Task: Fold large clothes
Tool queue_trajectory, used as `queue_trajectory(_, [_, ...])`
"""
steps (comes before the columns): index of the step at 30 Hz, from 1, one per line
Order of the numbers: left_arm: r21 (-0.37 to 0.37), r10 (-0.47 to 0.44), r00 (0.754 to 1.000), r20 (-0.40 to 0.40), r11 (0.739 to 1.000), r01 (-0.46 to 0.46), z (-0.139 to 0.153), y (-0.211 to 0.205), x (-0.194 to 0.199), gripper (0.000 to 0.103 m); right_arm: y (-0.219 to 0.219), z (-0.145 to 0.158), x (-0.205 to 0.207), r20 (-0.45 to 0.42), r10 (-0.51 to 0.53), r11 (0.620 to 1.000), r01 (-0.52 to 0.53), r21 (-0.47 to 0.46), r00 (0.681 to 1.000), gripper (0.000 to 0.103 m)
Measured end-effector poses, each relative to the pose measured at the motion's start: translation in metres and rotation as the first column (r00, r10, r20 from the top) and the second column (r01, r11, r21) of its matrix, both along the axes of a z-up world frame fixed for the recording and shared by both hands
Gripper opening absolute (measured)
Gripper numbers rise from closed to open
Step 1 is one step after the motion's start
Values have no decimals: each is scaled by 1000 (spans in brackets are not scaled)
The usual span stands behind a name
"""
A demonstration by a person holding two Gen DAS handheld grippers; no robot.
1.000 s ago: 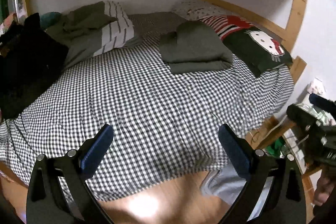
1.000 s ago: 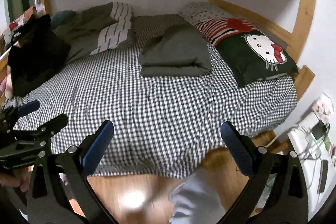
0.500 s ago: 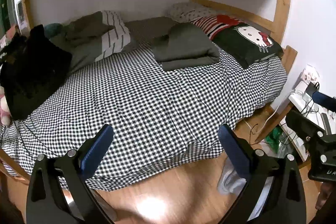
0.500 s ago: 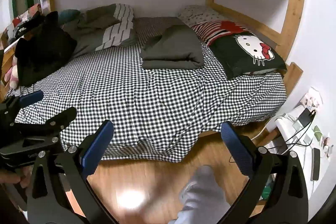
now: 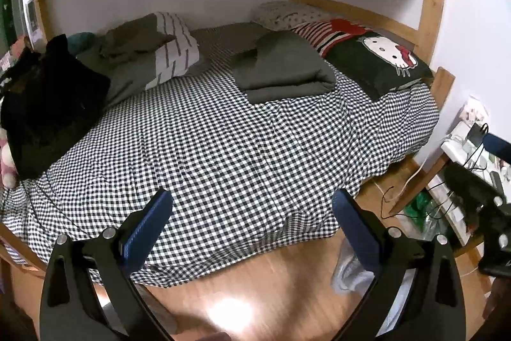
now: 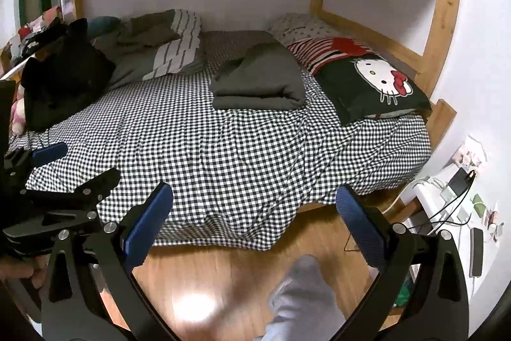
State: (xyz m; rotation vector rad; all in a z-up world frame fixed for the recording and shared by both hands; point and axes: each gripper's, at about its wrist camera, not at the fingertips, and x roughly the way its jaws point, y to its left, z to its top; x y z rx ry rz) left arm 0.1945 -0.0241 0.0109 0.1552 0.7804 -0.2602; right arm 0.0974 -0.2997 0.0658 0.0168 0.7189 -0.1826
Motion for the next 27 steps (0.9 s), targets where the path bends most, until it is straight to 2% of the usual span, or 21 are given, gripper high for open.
queue_trajectory(15, [-16,4,1000,-13,1000,-5,-2,0,1,99,1,-5,4,-7,16,1000,-16,-4,1000,100])
queue_trajectory(22, [8,23,1000,8,1000,-23,1,0,0,99,-1,-6,6,-6,12,1000,-12,6,1000,100])
queue_trajectory(27, [-52,16,1000,-24,998,-17,-2,5,2,99,1,-7,5,-5,13,1000,-13,9,1000,100])
